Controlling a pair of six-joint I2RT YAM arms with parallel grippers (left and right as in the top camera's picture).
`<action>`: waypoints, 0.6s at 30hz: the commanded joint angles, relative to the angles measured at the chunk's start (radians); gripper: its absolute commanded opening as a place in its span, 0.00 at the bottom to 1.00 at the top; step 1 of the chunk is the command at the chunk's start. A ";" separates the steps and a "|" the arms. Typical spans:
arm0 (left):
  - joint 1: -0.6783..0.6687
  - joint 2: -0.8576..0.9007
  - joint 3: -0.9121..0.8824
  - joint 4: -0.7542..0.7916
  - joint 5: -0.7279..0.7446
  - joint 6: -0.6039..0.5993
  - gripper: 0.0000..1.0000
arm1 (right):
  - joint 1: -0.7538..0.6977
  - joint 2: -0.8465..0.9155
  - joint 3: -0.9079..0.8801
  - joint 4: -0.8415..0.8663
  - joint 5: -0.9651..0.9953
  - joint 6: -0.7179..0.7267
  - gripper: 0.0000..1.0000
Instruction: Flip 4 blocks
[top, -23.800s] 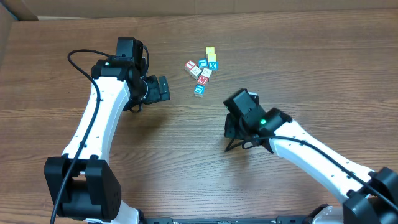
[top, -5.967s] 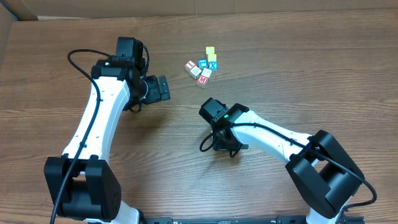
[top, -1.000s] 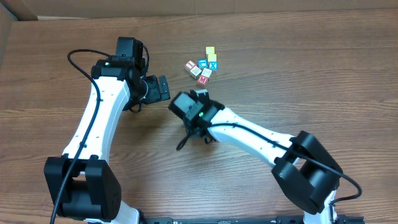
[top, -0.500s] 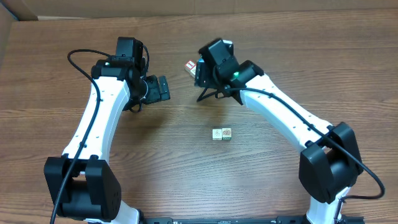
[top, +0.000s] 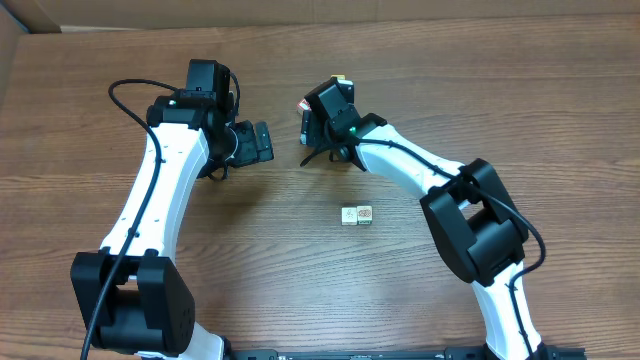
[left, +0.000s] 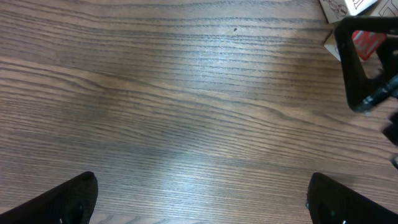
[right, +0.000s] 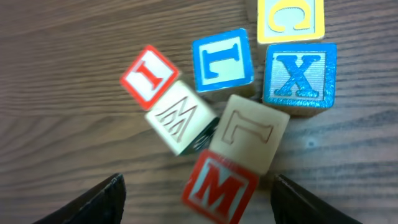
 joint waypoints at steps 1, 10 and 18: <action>0.004 0.011 0.019 0.003 -0.014 -0.016 1.00 | 0.004 0.012 0.002 0.006 0.077 0.001 0.60; 0.004 0.011 0.019 0.003 -0.014 -0.016 1.00 | -0.005 -0.066 0.005 -0.115 0.114 0.001 0.28; 0.004 0.011 0.019 0.003 -0.014 -0.016 1.00 | 0.014 -0.332 0.005 -0.324 -0.011 -0.045 0.29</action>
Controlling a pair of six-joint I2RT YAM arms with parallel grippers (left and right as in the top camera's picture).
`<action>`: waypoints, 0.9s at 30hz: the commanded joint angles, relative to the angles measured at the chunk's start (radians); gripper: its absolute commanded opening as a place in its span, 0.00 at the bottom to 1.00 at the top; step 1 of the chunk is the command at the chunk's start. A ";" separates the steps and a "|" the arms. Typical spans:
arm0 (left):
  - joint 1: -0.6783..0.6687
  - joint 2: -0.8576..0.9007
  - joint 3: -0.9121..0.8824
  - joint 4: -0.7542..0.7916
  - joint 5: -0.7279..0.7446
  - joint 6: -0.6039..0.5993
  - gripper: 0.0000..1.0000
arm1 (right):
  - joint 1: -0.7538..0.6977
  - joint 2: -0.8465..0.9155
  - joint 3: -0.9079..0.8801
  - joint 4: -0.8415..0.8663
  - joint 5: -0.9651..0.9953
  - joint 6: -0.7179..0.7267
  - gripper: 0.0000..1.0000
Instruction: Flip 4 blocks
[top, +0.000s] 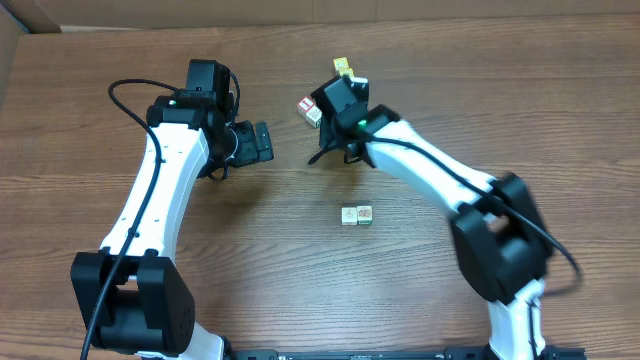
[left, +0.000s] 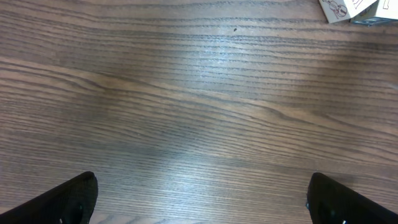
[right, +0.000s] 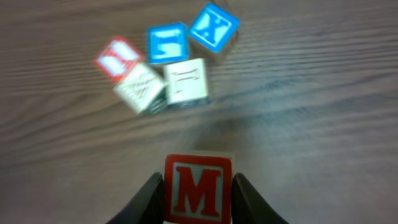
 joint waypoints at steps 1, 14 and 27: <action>0.004 0.011 0.019 0.003 -0.013 -0.016 1.00 | 0.015 -0.172 0.008 -0.082 -0.093 -0.028 0.29; 0.004 0.011 0.019 0.003 -0.014 -0.016 1.00 | 0.088 -0.212 -0.142 -0.264 -0.306 0.079 0.27; 0.004 0.011 0.019 0.003 -0.014 -0.016 1.00 | 0.274 -0.211 -0.337 -0.011 0.013 0.110 0.27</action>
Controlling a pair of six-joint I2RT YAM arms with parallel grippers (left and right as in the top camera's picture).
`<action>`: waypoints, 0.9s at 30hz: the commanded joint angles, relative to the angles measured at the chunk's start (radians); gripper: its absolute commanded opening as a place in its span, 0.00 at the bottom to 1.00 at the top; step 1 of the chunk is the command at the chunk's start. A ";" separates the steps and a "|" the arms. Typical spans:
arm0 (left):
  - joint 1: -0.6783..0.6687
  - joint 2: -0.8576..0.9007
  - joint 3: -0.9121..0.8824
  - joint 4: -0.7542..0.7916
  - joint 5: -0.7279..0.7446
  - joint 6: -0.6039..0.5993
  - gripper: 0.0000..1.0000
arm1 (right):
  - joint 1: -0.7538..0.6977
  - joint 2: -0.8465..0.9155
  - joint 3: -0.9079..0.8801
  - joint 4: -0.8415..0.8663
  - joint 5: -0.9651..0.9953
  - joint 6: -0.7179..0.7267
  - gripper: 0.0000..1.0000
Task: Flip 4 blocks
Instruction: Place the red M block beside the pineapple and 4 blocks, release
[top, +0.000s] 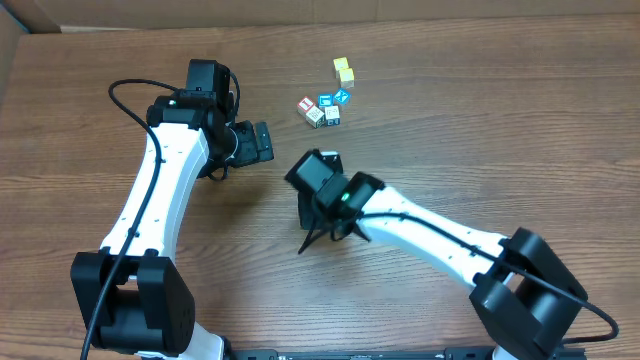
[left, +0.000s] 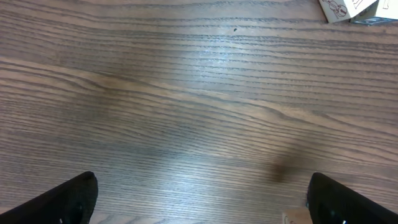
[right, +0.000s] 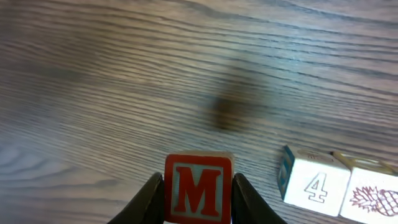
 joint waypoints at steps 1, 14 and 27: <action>0.004 0.011 0.019 0.003 -0.014 -0.016 1.00 | 0.010 0.000 -0.011 0.018 0.118 0.017 0.27; 0.004 0.011 0.019 0.003 -0.013 -0.016 1.00 | 0.012 0.000 -0.075 0.098 0.099 0.037 0.40; 0.004 0.011 0.019 0.003 -0.014 -0.016 1.00 | -0.039 -0.025 0.018 0.016 0.088 0.026 0.63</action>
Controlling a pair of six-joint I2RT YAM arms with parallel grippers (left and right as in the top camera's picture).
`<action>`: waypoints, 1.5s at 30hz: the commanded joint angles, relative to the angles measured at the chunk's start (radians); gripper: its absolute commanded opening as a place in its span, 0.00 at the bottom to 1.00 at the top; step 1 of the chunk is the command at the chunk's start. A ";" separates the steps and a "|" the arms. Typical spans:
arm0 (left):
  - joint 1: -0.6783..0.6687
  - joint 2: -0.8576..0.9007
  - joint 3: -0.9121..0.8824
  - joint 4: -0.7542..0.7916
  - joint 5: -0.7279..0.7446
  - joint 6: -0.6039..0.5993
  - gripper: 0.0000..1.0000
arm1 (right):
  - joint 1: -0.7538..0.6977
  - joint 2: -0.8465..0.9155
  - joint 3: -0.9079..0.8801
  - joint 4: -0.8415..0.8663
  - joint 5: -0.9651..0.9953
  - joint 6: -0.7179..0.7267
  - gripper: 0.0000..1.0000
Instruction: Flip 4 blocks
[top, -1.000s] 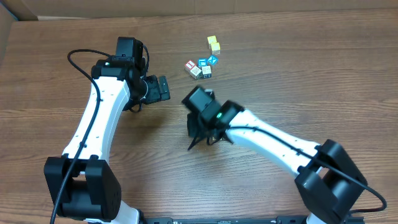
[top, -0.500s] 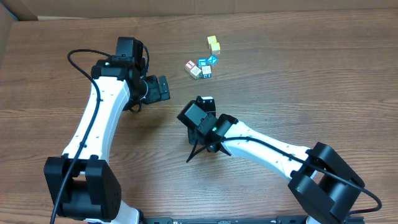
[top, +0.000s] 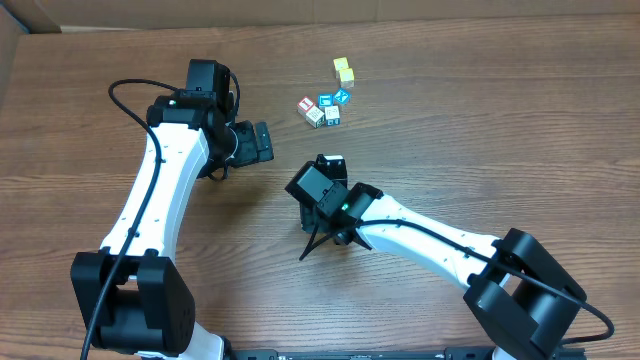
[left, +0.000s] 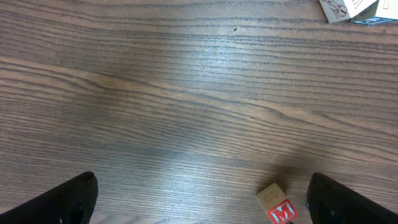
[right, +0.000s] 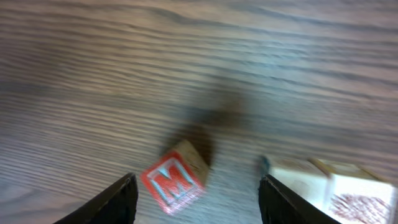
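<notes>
A red M block (right: 174, 178) sits tilted and blurred between the fingers of my right gripper (right: 199, 202), which is open and not touching it. Whether the block rests flat on the table cannot be told. The left wrist view catches the same M block (left: 278, 205), showing a bare wooden face and the red M face. Just right of it stand a white 4 block (right: 298, 176) and a pineapple block (right: 357, 196). In the overhead view my right gripper (top: 330, 238) hides all three. My left gripper (top: 262, 143) hangs open and empty (left: 199, 205).
A cluster of lettered blocks (top: 322, 108) lies at the back middle of the wooden table (top: 500, 120), with two yellow blocks (top: 343, 70) behind it. A corner of that cluster (left: 348, 7) shows in the left wrist view.
My right gripper has opened and let go of the M block. The block now shows tilted below the fingers, just left of the 4 block. The left arm has not moved.
My right gripper stood open over the block cluster with the M block between its fingers. Then it was shut on the M block, clear of the cluster. Then it held it mid-table beside the 4 and pineapple blocks, where it has now released it.
</notes>
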 joint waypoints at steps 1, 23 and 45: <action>0.004 0.011 0.019 0.003 -0.014 -0.016 1.00 | -0.061 -0.034 0.103 -0.060 0.007 -0.004 0.63; 0.000 0.013 0.008 0.051 0.172 -0.018 0.31 | -0.809 -0.068 0.233 -0.426 0.007 -0.112 1.00; -0.338 0.019 -0.328 0.109 -0.022 -0.323 0.04 | -0.906 -0.068 0.233 -0.425 0.007 -0.112 1.00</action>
